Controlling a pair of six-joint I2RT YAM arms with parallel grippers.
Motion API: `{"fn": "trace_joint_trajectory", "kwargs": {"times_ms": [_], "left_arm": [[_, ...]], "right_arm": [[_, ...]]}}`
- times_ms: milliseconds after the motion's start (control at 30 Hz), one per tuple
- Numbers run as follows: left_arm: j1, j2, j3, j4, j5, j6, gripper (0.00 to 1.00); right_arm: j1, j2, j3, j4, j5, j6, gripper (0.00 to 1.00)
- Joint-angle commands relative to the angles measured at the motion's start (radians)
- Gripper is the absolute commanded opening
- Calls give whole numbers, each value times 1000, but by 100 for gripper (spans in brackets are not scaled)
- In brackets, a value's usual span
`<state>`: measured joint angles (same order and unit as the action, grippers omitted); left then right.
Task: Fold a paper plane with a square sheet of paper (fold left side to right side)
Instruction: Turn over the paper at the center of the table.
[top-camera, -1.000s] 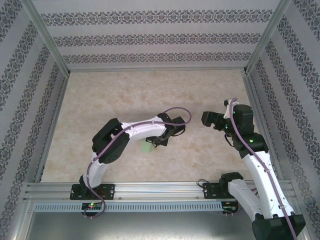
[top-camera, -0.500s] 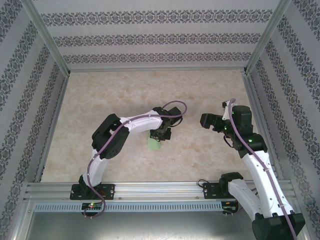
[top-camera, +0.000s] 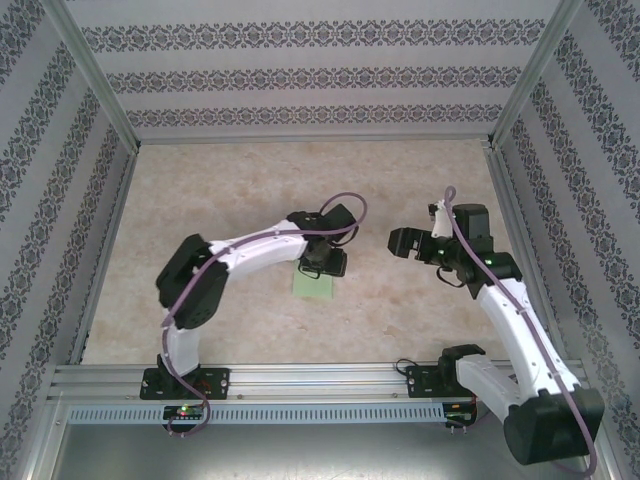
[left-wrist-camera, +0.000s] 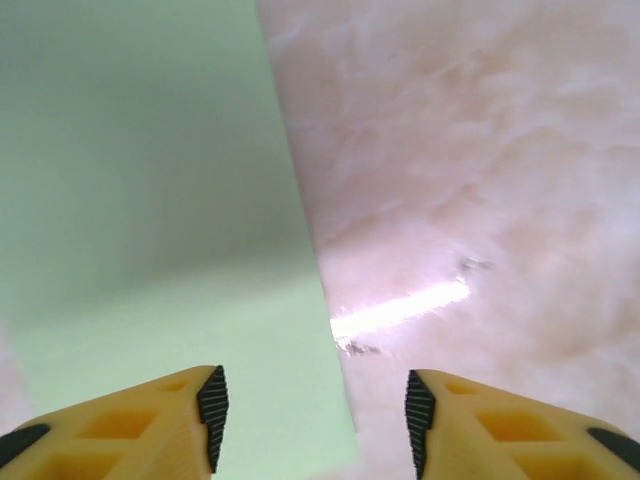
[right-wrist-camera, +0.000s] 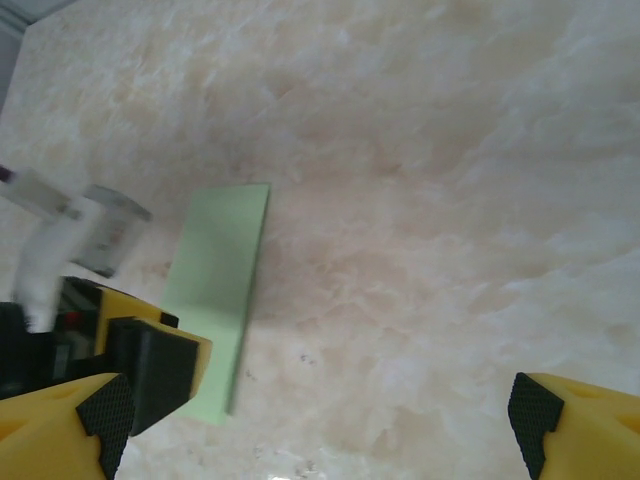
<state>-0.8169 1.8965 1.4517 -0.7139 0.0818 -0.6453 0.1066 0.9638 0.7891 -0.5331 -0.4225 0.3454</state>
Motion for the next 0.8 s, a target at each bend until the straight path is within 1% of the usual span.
{"fn": "trace_joint_trajectory", "kwargs": {"times_ms": [0,100,167,267,367,467,533,633,767], "left_arm": [[46,-122,-87,126,62,33,57],[90,-224,-198,211,104,20,61],[131,-285,-278,267,125,0,62],[198,-364,-402,366,177,-36,66],[262,-419,-525,502,249,-86,69],[310,-449,-619,608,305,-127,70],[325,-454,-661,647,321,-137,71],[332,-445,-696,684,332,-142,71],[331,-410,-706,692,339,-142,71]], "right_arm": [[18,63,-8,84,-116,47,98],[77,149,5,122,-119,58,94],[132,220,26,150,-115,69,89],[219,336,66,203,-91,96,77],[291,463,125,242,-47,115,69],[336,583,178,297,-32,132,66],[360,658,219,317,-29,134,65],[389,760,287,332,-27,126,64],[400,859,356,334,-2,118,63]]}}
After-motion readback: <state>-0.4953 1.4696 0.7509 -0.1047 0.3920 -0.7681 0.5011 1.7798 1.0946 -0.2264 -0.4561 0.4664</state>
